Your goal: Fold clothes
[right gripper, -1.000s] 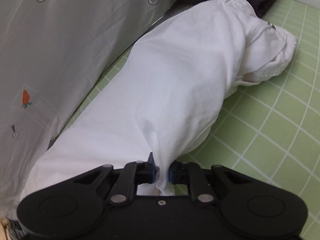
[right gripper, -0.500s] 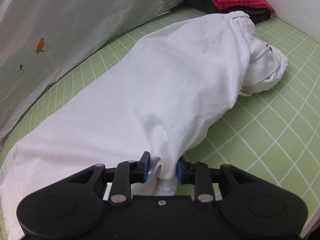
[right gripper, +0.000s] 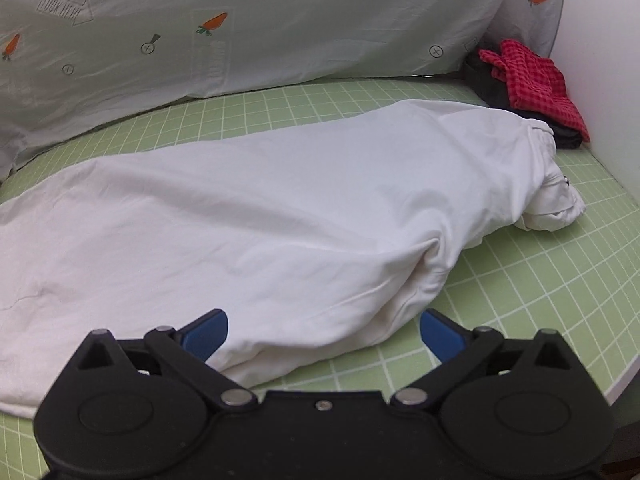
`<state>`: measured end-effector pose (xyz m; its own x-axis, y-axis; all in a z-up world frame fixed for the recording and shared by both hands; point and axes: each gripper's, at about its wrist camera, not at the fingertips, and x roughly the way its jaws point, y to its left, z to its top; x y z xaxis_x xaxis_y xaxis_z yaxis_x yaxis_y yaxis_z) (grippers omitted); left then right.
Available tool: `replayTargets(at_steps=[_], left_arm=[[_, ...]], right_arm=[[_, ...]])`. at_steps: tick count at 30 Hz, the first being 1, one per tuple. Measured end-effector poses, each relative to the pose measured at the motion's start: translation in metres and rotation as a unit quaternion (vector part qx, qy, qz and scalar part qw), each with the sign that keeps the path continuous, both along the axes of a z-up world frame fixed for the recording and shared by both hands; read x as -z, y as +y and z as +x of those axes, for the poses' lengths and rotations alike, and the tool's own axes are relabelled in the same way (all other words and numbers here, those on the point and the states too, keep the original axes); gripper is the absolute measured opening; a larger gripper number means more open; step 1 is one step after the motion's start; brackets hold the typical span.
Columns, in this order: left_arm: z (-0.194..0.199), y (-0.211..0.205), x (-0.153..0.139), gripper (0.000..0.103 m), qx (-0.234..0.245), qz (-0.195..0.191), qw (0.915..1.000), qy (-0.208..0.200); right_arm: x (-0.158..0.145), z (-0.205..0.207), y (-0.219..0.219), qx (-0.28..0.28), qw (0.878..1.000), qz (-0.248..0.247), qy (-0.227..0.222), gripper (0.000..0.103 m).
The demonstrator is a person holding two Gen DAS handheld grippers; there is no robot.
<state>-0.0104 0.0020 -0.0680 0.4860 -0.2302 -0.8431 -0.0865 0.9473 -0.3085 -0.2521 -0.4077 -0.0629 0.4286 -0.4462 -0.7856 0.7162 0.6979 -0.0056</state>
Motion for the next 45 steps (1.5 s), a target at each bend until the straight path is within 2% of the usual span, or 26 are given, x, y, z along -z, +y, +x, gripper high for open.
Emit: replayTargets(at_steps=[3, 5, 8, 12, 13, 18, 22, 25, 30, 32, 35, 38, 41, 43, 45], left_arm=[[0.011, 0.004, 0.003, 0.085, 0.010, -0.003, 0.9999, -0.004], [0.016, 0.008, 0.003, 0.083, 0.014, -0.018, 0.9997, -0.012], [0.024, 0.012, 0.001, 0.067, 0.027, -0.046, 0.9982, -0.027], [0.036, 0.006, 0.008, 0.064, 0.051, -0.011, 0.9986, 0.004], [0.036, 0.008, 0.012, 0.064, 0.050, -0.013, 0.9986, 0.015], [0.035, 0.020, 0.028, 0.064, 0.042, -0.074, 0.9955, 0.042], [0.043, 0.016, 0.033, 0.058, 0.051, -0.080, 0.9943, 0.048], [0.049, 0.017, 0.038, 0.051, 0.041, -0.077, 0.9944, 0.059], [0.054, 0.024, 0.045, 0.011, 0.031, -0.068, 0.9944, 0.075], [0.052, 0.029, 0.040, 0.006, 0.025, -0.077, 0.9947, 0.065], [0.048, 0.035, 0.031, 0.005, 0.016, -0.087, 0.9950, 0.046], [0.033, 0.045, -0.010, 0.005, 0.012, -0.099, 0.9950, -0.004], [0.024, 0.057, -0.026, 0.005, -0.001, -0.102, 0.9946, -0.016], [0.023, 0.056, -0.003, 0.005, -0.010, -0.069, 0.9975, 0.012], [0.025, 0.053, 0.022, 0.010, -0.013, -0.044, 0.9969, 0.064]], right_arm=[[0.002, -0.001, 0.016, 0.005, 1.000, 0.004, 0.009, 0.103], [0.006, -0.001, 0.024, 0.008, 1.000, 0.009, 0.020, 0.103], [0.011, 0.001, 0.039, 0.009, 0.999, 0.015, 0.034, 0.103], [0.014, 0.006, 0.052, 0.011, 0.999, 0.021, 0.040, 0.103], [0.014, 0.008, 0.054, 0.011, 0.999, 0.021, 0.041, 0.103], [0.014, 0.015, 0.063, 0.011, 0.999, 0.020, 0.044, 0.103], [0.018, 0.020, 0.068, 0.011, 0.998, 0.027, 0.055, 0.103], [0.020, 0.022, 0.073, 0.008, 0.998, 0.027, 0.061, 0.103], [0.022, 0.025, 0.075, 0.008, 0.997, 0.027, 0.068, 0.103], [0.023, 0.028, 0.074, 0.010, 0.997, 0.031, 0.068, 0.103], [0.025, 0.031, 0.073, 0.008, 0.997, 0.036, 0.068, 0.103], [0.025, 0.034, 0.073, 0.000, 0.997, 0.038, 0.068, 0.103], [0.026, 0.036, 0.072, -0.008, 0.997, 0.040, 0.068, 0.103], [0.026, 0.038, 0.071, -0.013, 0.997, 0.042, 0.068, 0.103], [0.027, 0.038, 0.069, -0.016, 0.997, 0.045, 0.068, 0.103]])
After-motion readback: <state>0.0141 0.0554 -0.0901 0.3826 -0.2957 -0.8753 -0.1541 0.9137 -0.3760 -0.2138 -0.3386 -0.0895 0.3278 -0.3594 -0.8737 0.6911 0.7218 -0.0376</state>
